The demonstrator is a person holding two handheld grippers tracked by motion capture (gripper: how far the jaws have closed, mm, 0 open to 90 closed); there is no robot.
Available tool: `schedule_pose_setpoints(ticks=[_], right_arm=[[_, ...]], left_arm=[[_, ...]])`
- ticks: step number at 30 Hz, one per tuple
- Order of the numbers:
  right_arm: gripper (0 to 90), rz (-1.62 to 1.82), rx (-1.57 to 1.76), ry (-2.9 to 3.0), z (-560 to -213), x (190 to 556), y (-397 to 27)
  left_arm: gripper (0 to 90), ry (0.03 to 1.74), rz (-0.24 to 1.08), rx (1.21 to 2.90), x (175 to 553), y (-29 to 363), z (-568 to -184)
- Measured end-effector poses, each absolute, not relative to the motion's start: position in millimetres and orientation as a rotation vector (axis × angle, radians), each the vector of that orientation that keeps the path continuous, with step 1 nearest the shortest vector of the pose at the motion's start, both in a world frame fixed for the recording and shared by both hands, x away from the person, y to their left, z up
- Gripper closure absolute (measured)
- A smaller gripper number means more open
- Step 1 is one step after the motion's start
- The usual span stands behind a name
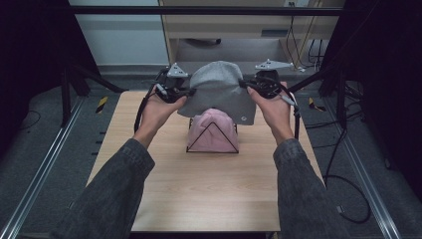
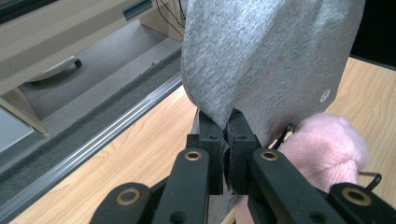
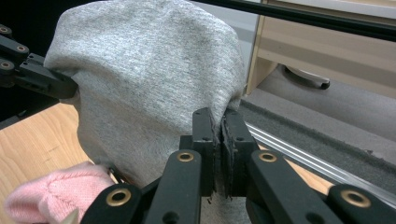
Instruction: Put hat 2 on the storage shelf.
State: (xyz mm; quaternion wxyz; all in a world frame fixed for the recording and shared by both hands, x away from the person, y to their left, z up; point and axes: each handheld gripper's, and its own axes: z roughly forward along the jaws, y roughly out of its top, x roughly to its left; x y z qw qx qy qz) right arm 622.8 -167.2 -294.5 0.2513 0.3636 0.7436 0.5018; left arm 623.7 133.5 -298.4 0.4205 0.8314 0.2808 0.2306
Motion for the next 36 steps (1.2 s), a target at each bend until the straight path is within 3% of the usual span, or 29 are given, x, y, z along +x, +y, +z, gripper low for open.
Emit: schedule_pose_setpoints(ticks=[36], right_arm=[[85.6,1.250,1.027,2.166,-360,607,-151]], left_arm=[[87.5,0.787,0.499,2.132,604,147,-371]])
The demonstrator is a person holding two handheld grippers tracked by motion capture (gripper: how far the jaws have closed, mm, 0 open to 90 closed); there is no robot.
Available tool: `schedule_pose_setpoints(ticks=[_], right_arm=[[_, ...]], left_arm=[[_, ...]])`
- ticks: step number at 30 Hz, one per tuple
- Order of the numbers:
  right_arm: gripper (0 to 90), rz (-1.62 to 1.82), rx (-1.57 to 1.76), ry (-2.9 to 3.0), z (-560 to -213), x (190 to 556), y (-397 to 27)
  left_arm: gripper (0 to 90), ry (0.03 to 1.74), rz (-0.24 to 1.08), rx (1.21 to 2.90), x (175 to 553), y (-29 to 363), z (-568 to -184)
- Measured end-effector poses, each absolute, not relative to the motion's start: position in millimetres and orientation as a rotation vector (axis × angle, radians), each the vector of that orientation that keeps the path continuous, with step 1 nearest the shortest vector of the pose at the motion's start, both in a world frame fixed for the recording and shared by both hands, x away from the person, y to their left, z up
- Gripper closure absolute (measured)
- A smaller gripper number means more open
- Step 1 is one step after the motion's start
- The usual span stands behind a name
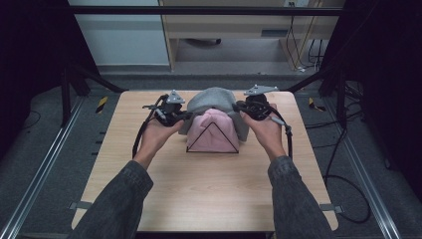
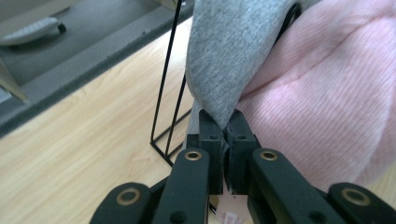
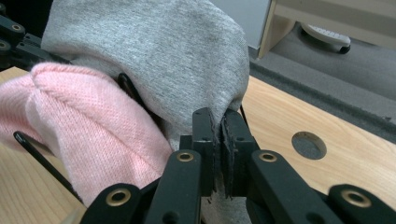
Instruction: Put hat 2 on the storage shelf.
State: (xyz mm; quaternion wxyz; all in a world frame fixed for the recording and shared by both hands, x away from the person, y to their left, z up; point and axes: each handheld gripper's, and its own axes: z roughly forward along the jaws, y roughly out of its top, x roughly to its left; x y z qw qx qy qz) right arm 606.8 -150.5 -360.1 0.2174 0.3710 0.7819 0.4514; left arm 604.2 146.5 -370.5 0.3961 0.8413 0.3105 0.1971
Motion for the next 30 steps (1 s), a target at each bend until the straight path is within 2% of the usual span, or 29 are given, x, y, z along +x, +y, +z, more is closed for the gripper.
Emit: schedule_pose_setpoints(ticks=[15,21,24,30], right_arm=[[84.8,1.210,1.031,2.214,-374,602,-147],[79.4,1.205,1.045,2.203,-373,603,-150],[75.6,1.206,1.057,2.190,-372,602,-154],[67.9,1.205,1.059,2.172,-369,600,-158]], left_arm=[[87.5,0.854,0.484,2.148,606,148,-385],[86.4,0.859,0.464,2.148,606,149,-390],[83.8,0.868,0.457,2.132,606,150,-391],[70.0,0.873,0.464,2.119,605,151,-389]])
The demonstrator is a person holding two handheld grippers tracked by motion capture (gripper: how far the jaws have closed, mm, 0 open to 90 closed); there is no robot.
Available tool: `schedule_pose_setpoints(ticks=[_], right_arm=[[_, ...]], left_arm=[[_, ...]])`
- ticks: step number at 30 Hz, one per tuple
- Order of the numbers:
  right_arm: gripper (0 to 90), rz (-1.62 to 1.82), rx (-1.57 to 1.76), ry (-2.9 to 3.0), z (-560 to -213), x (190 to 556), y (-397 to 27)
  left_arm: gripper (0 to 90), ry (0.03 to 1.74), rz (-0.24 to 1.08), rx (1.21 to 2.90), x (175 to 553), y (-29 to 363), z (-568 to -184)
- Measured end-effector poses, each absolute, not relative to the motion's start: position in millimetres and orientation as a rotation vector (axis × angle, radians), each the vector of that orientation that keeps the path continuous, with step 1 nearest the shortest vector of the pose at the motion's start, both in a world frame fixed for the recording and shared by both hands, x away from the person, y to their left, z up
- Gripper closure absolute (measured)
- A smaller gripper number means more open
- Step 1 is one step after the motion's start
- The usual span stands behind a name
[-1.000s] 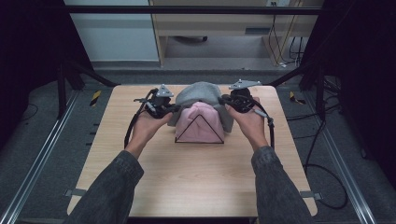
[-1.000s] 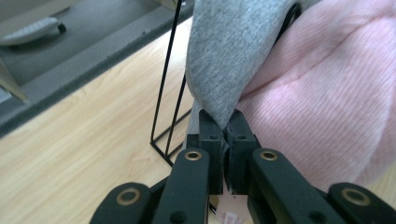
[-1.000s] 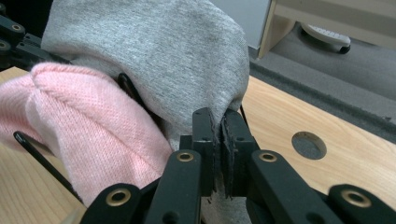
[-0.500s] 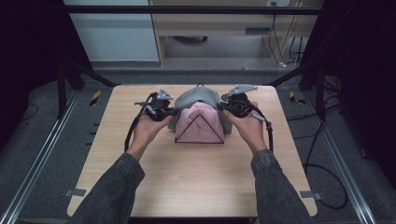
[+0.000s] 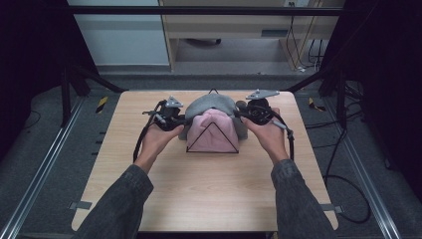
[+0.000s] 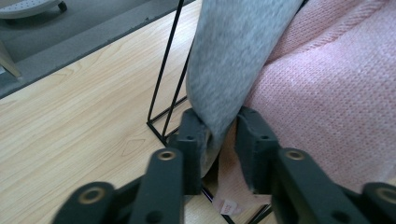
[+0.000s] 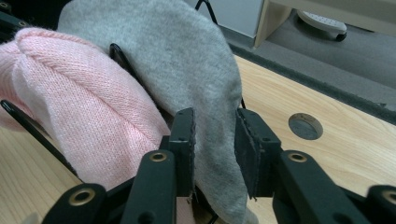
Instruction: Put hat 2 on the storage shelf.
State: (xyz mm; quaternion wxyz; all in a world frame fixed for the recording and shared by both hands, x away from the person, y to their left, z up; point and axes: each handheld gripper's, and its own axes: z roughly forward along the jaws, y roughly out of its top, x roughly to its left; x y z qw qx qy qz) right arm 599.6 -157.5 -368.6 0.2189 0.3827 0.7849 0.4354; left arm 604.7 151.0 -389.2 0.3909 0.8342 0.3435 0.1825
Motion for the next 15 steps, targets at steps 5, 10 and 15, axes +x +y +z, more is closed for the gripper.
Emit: schedule_pose_setpoints(ticks=[5,10,15], right_arm=[[63.5,1.205,1.068,2.164,-366.2,597.6,-158.8],[58.5,1.207,1.072,2.157,-363.5,595.1,-161.3],[50.8,1.200,1.075,2.141,-358.3,589.7,-166.3]], left_arm=[[64.8,0.873,0.472,2.105,603.1,152.2,-388.7],[57.5,0.862,0.475,2.101,599.4,153.1,-386.2],[43.3,0.885,0.492,2.076,594.7,158.5,-380.0]])
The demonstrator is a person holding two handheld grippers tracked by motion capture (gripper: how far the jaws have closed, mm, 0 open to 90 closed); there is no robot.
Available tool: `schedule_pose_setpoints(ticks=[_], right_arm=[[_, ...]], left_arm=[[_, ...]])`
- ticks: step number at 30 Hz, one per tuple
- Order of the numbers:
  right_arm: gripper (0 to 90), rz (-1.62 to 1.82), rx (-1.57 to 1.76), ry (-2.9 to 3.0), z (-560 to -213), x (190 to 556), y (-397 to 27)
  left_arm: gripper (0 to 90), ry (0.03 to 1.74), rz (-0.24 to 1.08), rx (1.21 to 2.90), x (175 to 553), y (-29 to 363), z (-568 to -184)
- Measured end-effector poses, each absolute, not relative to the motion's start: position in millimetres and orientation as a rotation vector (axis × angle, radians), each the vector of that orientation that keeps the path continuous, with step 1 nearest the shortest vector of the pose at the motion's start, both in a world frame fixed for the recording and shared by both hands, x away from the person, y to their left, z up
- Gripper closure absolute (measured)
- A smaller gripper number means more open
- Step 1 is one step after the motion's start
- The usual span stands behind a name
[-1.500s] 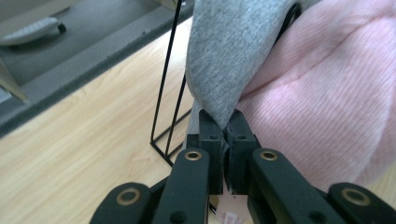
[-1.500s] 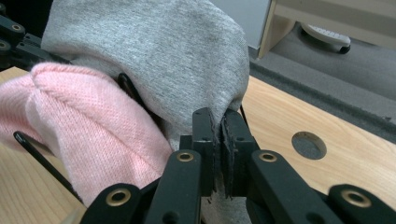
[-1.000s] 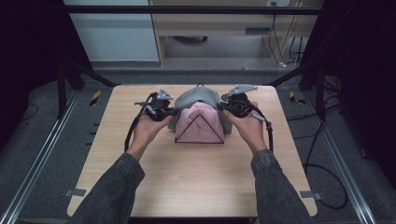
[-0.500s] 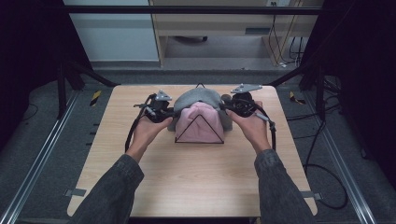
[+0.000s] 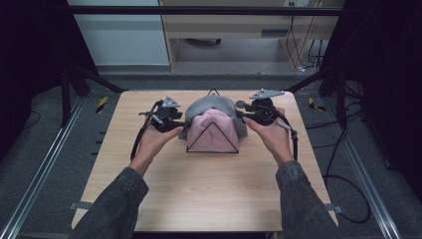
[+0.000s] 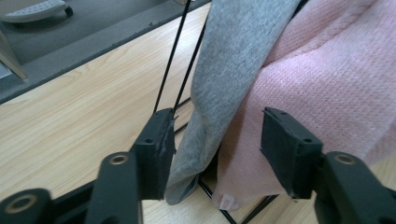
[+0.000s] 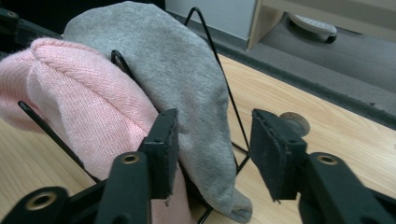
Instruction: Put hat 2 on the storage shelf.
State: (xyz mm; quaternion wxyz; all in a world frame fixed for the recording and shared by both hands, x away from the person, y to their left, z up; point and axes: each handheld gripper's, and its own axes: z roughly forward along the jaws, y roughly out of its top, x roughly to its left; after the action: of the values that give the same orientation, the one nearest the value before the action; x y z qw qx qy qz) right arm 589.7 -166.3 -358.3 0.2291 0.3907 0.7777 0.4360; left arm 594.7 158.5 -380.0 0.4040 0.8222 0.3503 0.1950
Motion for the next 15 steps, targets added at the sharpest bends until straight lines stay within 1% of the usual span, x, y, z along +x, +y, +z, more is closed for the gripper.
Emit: schedule_pose_setpoints(ticks=[3,5,10,13,15], right_arm=[[44.4,1.204,1.091,2.115,-355,587,-170],[37.5,1.200,1.095,2.105,-353,584,-172],[23.2,1.193,1.117,2.113,-350,573,-178],[17.5,1.190,1.116,2.123,-350,560,-182],[16.0,1.173,1.115,2.121,-353,550,-184]], left_arm=[[37.4,0.891,0.501,2.070,592,162,-375],[31.2,0.892,0.496,2.062,588,164,-372],[18.6,0.864,0.495,2.104,573,172,-365],[13.1,0.848,0.470,2.141,561,177,-368],[10.7,0.829,0.462,2.169,552,181,-371]])
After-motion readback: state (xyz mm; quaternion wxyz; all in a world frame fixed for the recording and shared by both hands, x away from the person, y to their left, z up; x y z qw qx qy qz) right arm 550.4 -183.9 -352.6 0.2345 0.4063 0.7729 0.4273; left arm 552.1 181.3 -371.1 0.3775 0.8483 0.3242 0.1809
